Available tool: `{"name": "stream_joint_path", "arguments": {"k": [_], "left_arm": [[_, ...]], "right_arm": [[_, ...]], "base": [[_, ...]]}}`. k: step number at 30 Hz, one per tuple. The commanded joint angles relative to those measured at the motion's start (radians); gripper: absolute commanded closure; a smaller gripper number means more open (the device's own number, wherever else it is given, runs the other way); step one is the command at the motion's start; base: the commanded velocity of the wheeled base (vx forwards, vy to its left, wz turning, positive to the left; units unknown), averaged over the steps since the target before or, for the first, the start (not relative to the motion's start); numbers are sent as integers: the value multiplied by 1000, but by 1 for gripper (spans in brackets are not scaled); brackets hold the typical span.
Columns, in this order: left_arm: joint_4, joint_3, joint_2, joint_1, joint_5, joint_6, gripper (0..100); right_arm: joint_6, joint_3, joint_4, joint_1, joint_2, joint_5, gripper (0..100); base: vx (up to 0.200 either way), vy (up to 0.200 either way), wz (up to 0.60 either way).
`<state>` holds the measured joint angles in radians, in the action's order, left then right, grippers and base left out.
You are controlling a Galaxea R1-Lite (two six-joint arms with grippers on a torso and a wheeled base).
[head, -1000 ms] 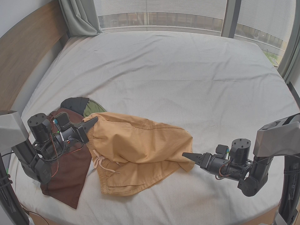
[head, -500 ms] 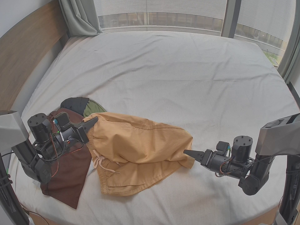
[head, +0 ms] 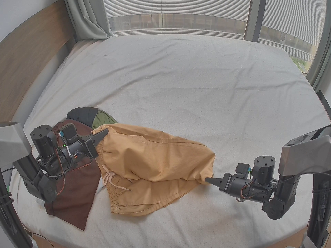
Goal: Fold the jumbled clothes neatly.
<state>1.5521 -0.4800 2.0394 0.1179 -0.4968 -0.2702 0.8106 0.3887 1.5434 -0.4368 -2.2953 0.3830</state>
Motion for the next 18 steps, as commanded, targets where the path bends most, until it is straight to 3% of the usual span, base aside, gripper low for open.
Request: {"name": "stream_joint_path", "arguments": {"k": [1, 5, 6, 18], "left_arm": [[0, 0, 9, -1, 0, -1, 100], [0, -2, 16, -3, -2, -1, 100], [0, -2, 18, -1, -2, -1, 100], [0, 14, 33, -3, -3, 2, 100]], "right_arm": [[-4, -73, 0, -25, 28, 51, 100], [-47, -123, -2, -36, 19, 103, 100], [-94, -140, -2, -36, 10, 119, 100], [-245, -220, -3, -54, -95, 120, 100]], "base": [[0, 0, 0], [0, 0, 0], [0, 0, 0], [0, 0, 0]]}}
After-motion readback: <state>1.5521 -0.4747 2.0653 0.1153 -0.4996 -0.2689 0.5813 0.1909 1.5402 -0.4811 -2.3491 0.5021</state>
